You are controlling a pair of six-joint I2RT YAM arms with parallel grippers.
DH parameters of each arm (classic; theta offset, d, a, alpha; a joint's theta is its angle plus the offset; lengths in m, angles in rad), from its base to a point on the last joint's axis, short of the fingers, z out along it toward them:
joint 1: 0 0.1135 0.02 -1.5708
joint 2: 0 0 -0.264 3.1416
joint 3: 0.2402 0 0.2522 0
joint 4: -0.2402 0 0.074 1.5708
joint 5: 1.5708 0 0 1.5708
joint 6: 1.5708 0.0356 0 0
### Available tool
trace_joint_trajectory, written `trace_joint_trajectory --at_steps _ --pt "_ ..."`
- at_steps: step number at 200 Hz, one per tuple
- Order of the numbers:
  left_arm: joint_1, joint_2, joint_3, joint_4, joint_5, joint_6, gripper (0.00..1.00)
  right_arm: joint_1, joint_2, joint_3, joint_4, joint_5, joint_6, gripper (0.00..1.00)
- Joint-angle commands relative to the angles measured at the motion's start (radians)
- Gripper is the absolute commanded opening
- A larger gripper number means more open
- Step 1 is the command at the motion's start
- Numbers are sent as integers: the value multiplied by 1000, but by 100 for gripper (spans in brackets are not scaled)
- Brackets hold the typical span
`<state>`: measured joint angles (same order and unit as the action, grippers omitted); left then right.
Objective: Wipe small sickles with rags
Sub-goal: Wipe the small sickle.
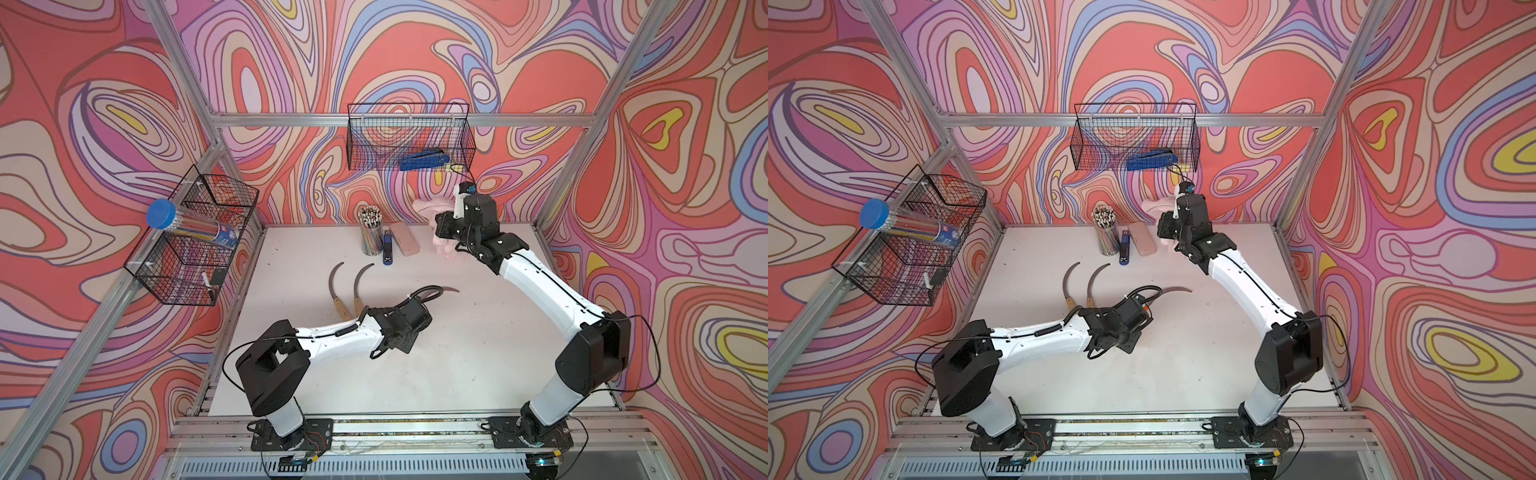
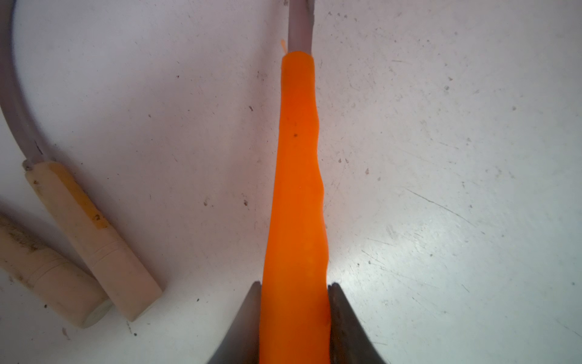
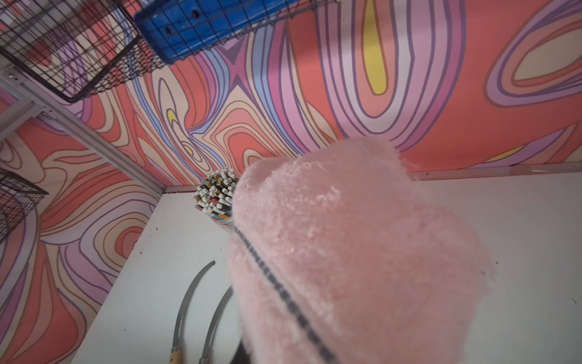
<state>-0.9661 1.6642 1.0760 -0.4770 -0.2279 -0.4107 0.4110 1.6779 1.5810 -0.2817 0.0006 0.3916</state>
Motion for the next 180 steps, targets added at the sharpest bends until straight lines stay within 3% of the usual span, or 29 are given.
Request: trace_joint_trajectory --at_steps 1,34,68,129,180 --pt "3 18 30 -23 9 14 0 -3 62 -71 36 -77 -5 0" --pt "2 24 28 -17 19 14 0 2 232 -125 93 -244 103 0" --pt "2 33 38 -25 24 14 0 21 307 -148 86 -258 129 0" --pt "18 67 54 -49 -1 3 0 95 217 -331 84 -260 224 0" --pt "71 67 40 -44 39 -13 0 123 102 -441 62 -180 219 0"
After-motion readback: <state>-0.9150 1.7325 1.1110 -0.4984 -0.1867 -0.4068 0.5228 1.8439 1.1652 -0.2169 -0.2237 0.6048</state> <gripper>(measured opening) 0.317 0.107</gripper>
